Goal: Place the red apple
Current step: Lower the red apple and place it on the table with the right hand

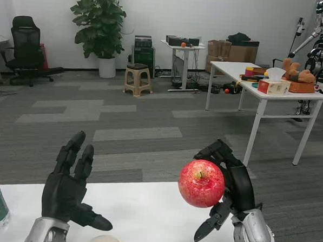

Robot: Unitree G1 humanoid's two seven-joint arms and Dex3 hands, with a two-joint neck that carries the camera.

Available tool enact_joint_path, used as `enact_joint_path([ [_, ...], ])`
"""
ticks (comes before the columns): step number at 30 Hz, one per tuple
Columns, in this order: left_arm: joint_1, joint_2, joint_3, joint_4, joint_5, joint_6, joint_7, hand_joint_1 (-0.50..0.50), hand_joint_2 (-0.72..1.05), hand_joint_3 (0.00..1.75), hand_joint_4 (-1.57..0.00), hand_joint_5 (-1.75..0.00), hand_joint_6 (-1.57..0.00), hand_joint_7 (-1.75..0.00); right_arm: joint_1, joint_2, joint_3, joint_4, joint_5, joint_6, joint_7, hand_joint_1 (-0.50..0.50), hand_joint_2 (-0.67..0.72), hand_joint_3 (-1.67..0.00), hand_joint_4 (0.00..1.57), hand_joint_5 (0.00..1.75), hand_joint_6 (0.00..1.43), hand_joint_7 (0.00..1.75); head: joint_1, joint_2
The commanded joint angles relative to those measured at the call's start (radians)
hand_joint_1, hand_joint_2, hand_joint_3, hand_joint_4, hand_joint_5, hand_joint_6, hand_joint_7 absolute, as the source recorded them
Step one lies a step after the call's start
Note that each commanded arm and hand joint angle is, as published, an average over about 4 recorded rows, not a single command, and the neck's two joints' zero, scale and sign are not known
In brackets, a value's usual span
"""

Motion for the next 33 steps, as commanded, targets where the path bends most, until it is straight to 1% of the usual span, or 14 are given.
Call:
enact_joint_path([
  [1,0.030,0.003,0.034,-0.023,-0.005,-0.008,0.004,-0.34,-0.19,0.03,0.00,0.00,0.00,-0.37,-0.040,0.026,0.036,0.042,0.001,-0.003,-0.008,0.42,0.66,-0.16,1.00,1.65,0.63,1.47,0.039,-0.102],
  [2,0.030,0.002,0.034,-0.023,-0.005,-0.008,0.004,-0.34,-0.19,0.04,0.00,0.00,0.00,-0.37,-0.040,0.025,0.036,0.042,0.001,-0.003,-0.008,0.42,0.66,-0.16,1.00,1.65,0.63,1.47,0.035,-0.092],
  [3,0.030,0.002,0.034,-0.023,-0.005,-0.008,0.004,-0.34,-0.19,0.07,0.00,0.00,0.00,-0.37,-0.040,0.025,0.037,0.042,0.001,-0.002,-0.008,0.42,0.66,-0.16,1.00,1.65,0.63,1.47,0.024,-0.061],
  [5,0.030,0.002,0.034,-0.023,-0.005,-0.008,0.004,-0.36,-0.19,0.09,0.00,0.00,0.00,-0.35,-0.041,0.024,0.037,0.042,0.001,-0.003,-0.008,0.42,0.66,-0.16,1.00,1.65,0.63,1.47,0.024,-0.062],
  [7,0.030,0.002,0.034,-0.023,-0.005,-0.008,0.004,-0.37,-0.19,0.09,0.00,0.00,0.00,-0.37,-0.041,0.024,0.037,0.042,0.001,-0.003,-0.008,0.42,0.66,-0.16,1.00,1.65,0.63,1.47,0.024,-0.062],
  [19,0.030,0.002,0.033,-0.022,-0.005,-0.008,0.004,-0.34,-0.19,0.09,0.00,0.00,0.00,-0.35,-0.041,0.024,0.037,0.042,0.001,-0.002,-0.008,0.42,0.66,-0.16,1.00,1.65,0.63,1.47,0.018,-0.069],
  [21,0.030,0.002,0.032,-0.022,-0.005,-0.008,0.004,-0.34,-0.19,0.04,0.00,0.00,0.00,-0.35,-0.041,0.024,0.038,0.042,0.001,-0.002,-0.008,0.42,0.66,-0.16,1.00,1.65,0.63,1.47,0.017,-0.070],
  [26,0.030,0.001,0.031,-0.018,-0.005,-0.008,0.004,-0.36,-0.19,0.00,0.00,0.00,0.00,-0.35,-0.041,0.019,0.045,0.045,0.001,-0.002,-0.008,0.42,0.66,-0.16,1.00,1.65,0.63,1.47,0.012,-0.102],
  [28,0.030,0.000,0.032,-0.017,-0.005,-0.008,0.004,-0.36,-0.19,0.04,0.00,0.00,0.00,-0.35,-0.040,0.016,0.058,0.052,0.001,-0.002,-0.008,0.42,0.66,-0.16,1.00,1.65,0.63,1.47,0.010,-0.114],
  [30,0.030,0.000,0.032,-0.017,-0.005,-0.008,0.004,-0.36,-0.19,0.07,0.00,0.00,0.00,-0.35,-0.039,0.014,0.076,0.066,0.002,-0.002,-0.008,0.42,0.66,-0.16,1.01,1.65,0.63,1.47,0.001,-0.134],
  [33,0.030,0.000,0.031,-0.016,-0.005,-0.008,0.003,-0.36,-0.19,0.04,0.00,0.00,0.00,-0.35,-0.036,0.019,0.106,0.098,0.003,-0.002,-0.008,0.42,0.66,-0.16,1.01,1.65,0.61,1.47,-0.001,-0.173],
])
